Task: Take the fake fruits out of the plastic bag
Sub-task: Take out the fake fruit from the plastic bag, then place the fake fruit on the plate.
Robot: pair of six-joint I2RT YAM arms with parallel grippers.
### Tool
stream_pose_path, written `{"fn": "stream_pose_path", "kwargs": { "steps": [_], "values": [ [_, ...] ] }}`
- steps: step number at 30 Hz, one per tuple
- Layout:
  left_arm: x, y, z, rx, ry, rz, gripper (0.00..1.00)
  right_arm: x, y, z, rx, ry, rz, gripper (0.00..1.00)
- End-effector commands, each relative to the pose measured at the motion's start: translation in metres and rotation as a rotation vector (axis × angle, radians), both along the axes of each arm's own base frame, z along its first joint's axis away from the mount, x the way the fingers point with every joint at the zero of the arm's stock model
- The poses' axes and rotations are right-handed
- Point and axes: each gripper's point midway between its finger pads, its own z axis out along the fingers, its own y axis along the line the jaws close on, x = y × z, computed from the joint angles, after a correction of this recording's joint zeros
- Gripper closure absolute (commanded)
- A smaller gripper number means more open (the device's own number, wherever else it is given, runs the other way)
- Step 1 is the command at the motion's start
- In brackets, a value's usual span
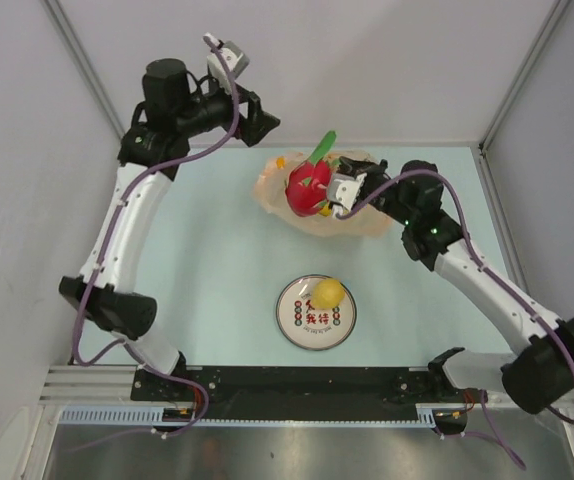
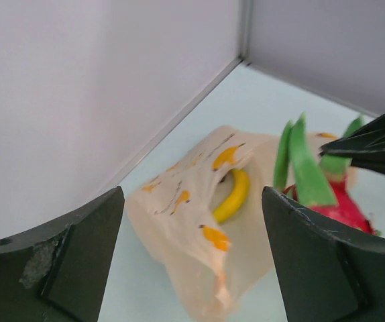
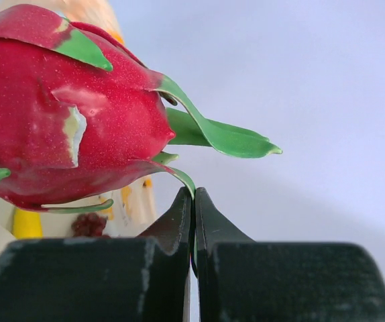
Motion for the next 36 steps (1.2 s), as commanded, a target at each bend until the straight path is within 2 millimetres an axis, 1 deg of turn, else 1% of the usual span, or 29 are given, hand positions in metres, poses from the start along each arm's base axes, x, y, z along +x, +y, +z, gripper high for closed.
{"fn": "stream_pose_path", "kwargs": {
  "steps": [1, 2, 3, 4, 5, 6, 7, 8, 9, 10, 11, 12, 14, 15, 17, 21, 23, 25, 26, 30, 33, 34, 36],
  "values": [
    [-0.088, -0.014, 0.054, -0.101, -0.049, -0.278, 0.12, -0.059, 0.018, 0.044, -0.018, -0.152, 0.111, 1.0],
    [-0.103, -0.017, 0.053, -0.12, -0.011, -0.329, 0.13, -0.066, 0.021, 0.046, -0.029, -0.162, 0.122, 1.0],
    [-0.112, -0.02, 0.038, -0.128, 0.046, -0.367, 0.13, -0.074, 0.023, 0.039, -0.059, -0.148, 0.136, 1.0],
    [-0.135, -0.019, 0.047, -0.146, 0.025, -0.423, 0.13, -0.087, 0.026, 0.043, -0.075, -0.177, 0.155, 1.0],
    [-0.143, -0.018, 0.043, -0.166, 0.059, -0.438, 0.13, -0.093, 0.027, 0.046, -0.08, -0.194, 0.164, 1.0],
    [-0.15, -0.02, 0.026, -0.178, 0.126, -0.45, 0.13, -0.099, 0.028, 0.036, -0.109, -0.17, 0.175, 1.0],
    [-0.163, -0.018, 0.029, -0.191, 0.115, -0.479, 0.13, -0.102, 0.027, 0.036, -0.126, -0.18, 0.168, 1.0],
    [-0.176, -0.019, 0.026, -0.213, 0.16, -0.522, 0.13, -0.116, 0.033, 0.041, -0.124, -0.198, 0.198, 1.0],
    [-0.181, -0.02, 0.007, -0.222, 0.221, -0.543, 0.15, -0.121, 0.035, 0.039, -0.135, -0.196, 0.202, 1.0],
    [-0.192, -0.019, 0.01, -0.233, 0.21, -0.563, 0.16, -0.125, 0.035, 0.041, -0.14, -0.205, 0.194, 1.0],
    [-0.196, -0.018, 0.004, -0.23, 0.22, -0.576, 0.18, -0.135, 0.04, 0.043, -0.139, -0.212, 0.217, 1.0],
    [-0.197, -0.018, -0.007, -0.226, 0.246, -0.569, 0.19, -0.137, 0.04, 0.042, -0.148, -0.214, 0.206, 1.0],
    [-0.201, -0.016, -0.009, -0.221, 0.231, -0.55, 0.18, -0.145, 0.044, 0.041, -0.174, -0.228, 0.214, 1.0],
    [-0.201, -0.016, -0.015, -0.22, 0.235, -0.55, 0.18, -0.155, 0.048, 0.043, -0.172, -0.238, 0.228, 1.0],
    [-0.205, -0.017, -0.02, -0.225, 0.249, -0.567, 0.19, -0.169, 0.056, 0.044, -0.172, -0.245, 0.254, 1.0],
    [-0.213, -0.021, -0.035, -0.223, 0.291, -0.603, 0.22, -0.181, 0.064, 0.044, -0.178, -0.259, 0.274, 1.0],
    [-0.217, -0.021, -0.042, -0.226, 0.313, -0.609, 0.23, -0.183, 0.066, 0.045, -0.177, -0.264, 0.278, 1.0],
    [-0.221, -0.022, -0.043, -0.229, 0.315, -0.615, 0.25, -0.186, 0.069, 0.044, -0.179, -0.263, 0.282, 1.0],
    [-0.22, -0.022, -0.047, -0.229, 0.324, -0.615, 0.29, -0.186, 0.069, 0.044, -0.177, -0.262, 0.281, 1.0],
    [-0.222, -0.023, -0.055, -0.233, 0.356, -0.618, 0.37, -0.189, 0.072, 0.045, -0.167, -0.262, 0.289, 1.0],
    [-0.223, -0.025, -0.055, -0.253, 0.372, -0.627, 0.36, -0.191, 0.074, 0.041, -0.177, -0.249, 0.303, 1.0],
    [-0.224, -0.027, -0.055, -0.261, 0.382, -0.638, 0.39, -0.19, 0.075, 0.036, -0.19, -0.235, 0.305, 1.0],
    [-0.222, -0.029, -0.058, -0.272, 0.393, -0.645, 0.48, -0.192, 0.077, 0.033, -0.188, -0.223, 0.315, 1.0]
  ]
}}
